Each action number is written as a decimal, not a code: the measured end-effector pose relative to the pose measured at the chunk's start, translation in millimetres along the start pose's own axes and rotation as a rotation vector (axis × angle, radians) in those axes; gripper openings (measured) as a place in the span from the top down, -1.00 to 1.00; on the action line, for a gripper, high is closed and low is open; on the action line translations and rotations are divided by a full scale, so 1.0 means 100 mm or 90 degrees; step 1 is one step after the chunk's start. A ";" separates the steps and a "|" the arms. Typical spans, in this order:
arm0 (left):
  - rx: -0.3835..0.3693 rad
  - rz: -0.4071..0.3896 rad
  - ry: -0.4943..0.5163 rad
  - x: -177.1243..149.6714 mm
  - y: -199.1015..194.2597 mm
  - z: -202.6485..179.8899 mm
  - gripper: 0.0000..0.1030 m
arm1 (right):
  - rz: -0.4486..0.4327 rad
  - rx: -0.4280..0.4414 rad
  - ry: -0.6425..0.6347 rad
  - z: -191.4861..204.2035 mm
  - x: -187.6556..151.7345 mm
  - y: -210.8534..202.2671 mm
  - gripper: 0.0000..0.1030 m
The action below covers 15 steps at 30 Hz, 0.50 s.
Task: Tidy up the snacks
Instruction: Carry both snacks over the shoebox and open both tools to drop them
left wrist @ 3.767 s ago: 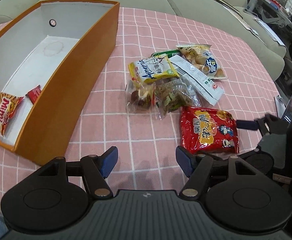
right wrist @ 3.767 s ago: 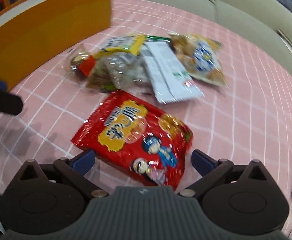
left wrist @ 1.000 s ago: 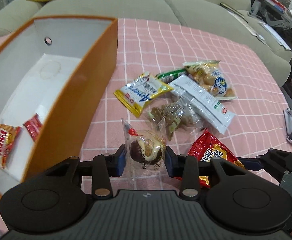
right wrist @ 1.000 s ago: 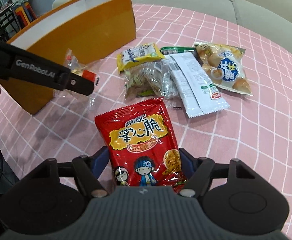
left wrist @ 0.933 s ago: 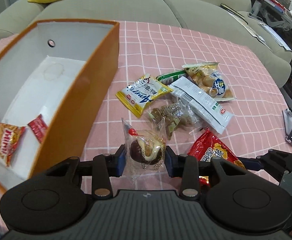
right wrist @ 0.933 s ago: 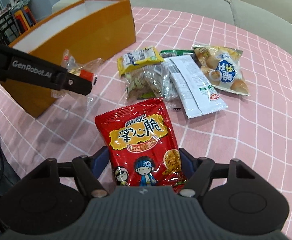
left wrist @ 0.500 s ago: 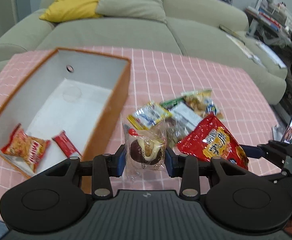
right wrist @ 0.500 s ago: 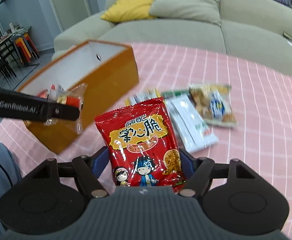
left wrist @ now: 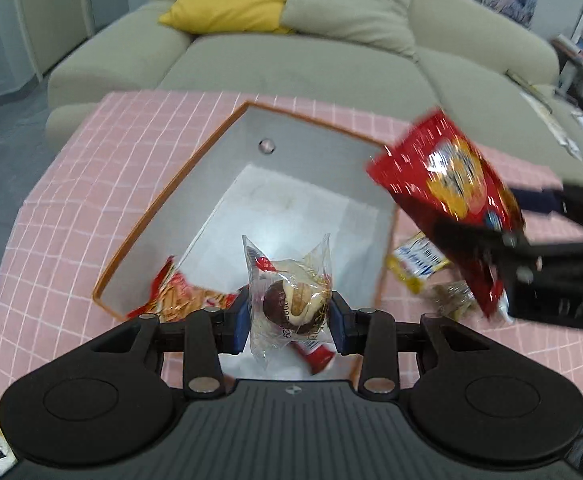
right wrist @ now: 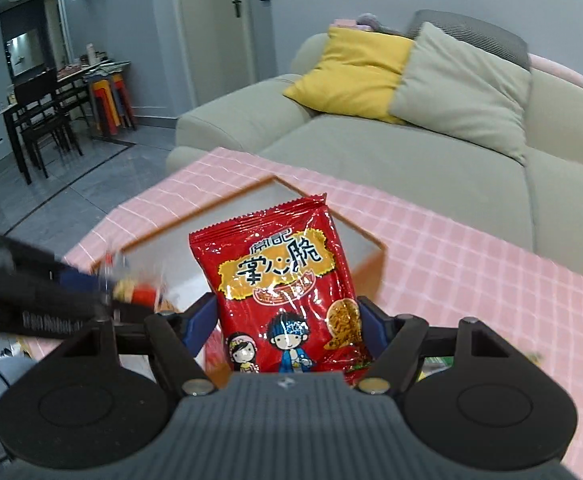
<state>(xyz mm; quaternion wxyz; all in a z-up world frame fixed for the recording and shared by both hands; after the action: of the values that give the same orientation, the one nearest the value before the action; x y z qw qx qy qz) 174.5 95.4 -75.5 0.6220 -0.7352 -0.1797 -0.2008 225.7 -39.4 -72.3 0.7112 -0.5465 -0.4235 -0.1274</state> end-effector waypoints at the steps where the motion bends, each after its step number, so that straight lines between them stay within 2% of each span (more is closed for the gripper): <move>1: -0.001 0.012 0.002 0.01 0.05 0.03 0.15 | 0.003 0.003 -0.015 0.05 0.05 0.06 -0.38; 4: 0.015 0.049 0.015 0.00 0.18 0.12 0.15 | 0.026 0.009 -0.057 0.21 0.18 0.33 -0.38; 7: 0.012 0.081 0.019 -0.03 0.30 0.19 0.14 | 0.052 0.012 -0.096 0.31 0.24 0.59 -0.38; 15: 0.014 0.147 0.029 -0.11 0.61 0.29 0.14 | 0.140 0.020 -0.161 0.44 0.20 1.17 -0.38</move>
<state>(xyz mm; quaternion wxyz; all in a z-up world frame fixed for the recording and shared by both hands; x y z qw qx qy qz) 199.2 114.3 -137.0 0.6530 -0.7393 -0.0821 -0.1423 292.7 48.8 -133.7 0.6702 -0.5899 -0.4495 0.0276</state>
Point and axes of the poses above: each gripper's, at about its wrist camera, not at the fingertips, and y roughly the way its jaws point, z to its left, x to its top, the point moved 7 cm from there along y, roughly the way its jaws point, and after that the axes turned 5 degrees about -x, right-handed, at the moved point
